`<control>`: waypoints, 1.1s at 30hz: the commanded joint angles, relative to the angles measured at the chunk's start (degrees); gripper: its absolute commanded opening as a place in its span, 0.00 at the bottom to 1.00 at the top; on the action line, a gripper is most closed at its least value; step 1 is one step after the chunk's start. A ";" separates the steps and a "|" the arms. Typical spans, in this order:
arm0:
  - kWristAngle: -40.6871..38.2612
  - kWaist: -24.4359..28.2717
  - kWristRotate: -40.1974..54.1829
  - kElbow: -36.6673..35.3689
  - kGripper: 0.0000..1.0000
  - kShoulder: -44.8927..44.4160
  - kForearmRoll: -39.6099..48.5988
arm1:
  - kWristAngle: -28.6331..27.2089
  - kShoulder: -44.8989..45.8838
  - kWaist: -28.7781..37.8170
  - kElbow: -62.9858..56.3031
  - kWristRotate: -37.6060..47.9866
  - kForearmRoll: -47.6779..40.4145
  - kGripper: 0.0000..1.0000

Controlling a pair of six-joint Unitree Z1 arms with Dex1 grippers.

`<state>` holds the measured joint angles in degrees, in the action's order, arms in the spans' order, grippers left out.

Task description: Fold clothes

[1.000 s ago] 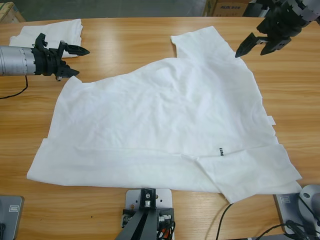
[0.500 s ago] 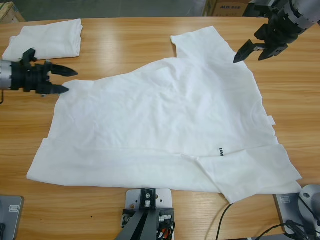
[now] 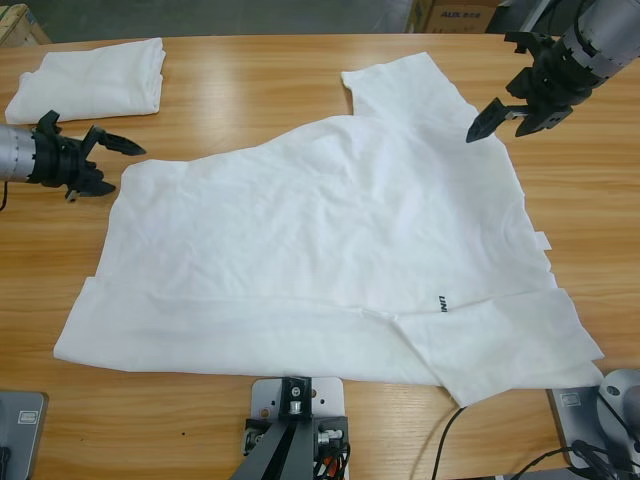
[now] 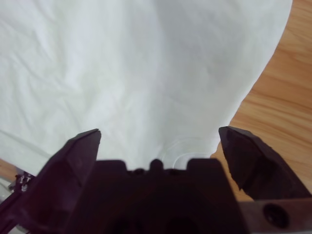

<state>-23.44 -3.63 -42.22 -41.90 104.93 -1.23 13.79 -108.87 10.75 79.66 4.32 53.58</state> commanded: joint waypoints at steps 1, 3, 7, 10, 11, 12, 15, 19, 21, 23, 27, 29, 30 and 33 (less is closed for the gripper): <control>-1.00 -0.86 -0.18 0.08 0.88 5.27 -1.72 | -0.48 1.89 0.50 -1.88 0.52 -0.84 0.98; -2.40 -0.84 0.57 -0.03 0.71 4.73 -1.70 | -0.47 1.82 0.50 -1.82 0.52 -0.84 0.98; -6.11 -0.14 2.33 0.41 0.39 5.80 -5.01 | -0.34 1.78 0.50 -2.00 0.52 -0.84 0.98; -9.29 -0.28 5.00 0.85 0.09 6.41 -11.48 | -0.34 1.91 0.50 -2.93 0.52 -1.16 0.98; -9.49 -0.61 5.74 0.78 0.01 6.36 -12.25 | -0.34 1.91 0.50 -3.35 0.52 -1.39 0.98; -9.61 -1.23 6.73 0.87 0.00 6.24 -13.46 | -0.34 1.91 0.50 -3.69 0.60 -1.58 0.98; -11.88 -2.86 9.06 0.78 0.00 6.01 -14.67 | -0.34 2.19 0.50 -3.86 1.03 -1.86 0.98; -14.44 -3.00 10.01 2.08 0.00 6.25 -14.20 | -0.34 2.35 0.50 -3.51 1.50 -2.15 0.98; -16.31 -2.58 10.56 2.85 0.00 6.31 -13.90 | -0.34 2.35 0.50 -3.56 1.73 -2.25 0.98; -17.77 -2.02 10.94 3.58 0.00 6.34 -12.99 | -0.34 2.35 0.50 -3.85 1.83 -2.41 0.98; -18.49 -0.35 11.10 5.54 0.00 6.80 -11.12 | -0.34 2.40 0.50 -4.43 2.08 -2.78 0.98; -18.43 -0.24 11.17 6.49 0.00 6.54 -10.98 | -0.34 2.52 0.50 -4.57 2.10 -2.81 0.98; -18.31 -0.24 11.44 6.90 0.00 6.31 -10.98 | -0.34 2.52 0.50 -4.71 2.10 -2.90 0.98; -18.59 -0.43 10.86 7.18 0.00 6.15 -10.81 | -0.34 2.57 0.50 -4.87 2.10 -3.04 0.98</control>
<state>-40.70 -4.37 -31.86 -36.80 109.13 -13.18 13.79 -108.77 10.75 76.83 5.77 51.24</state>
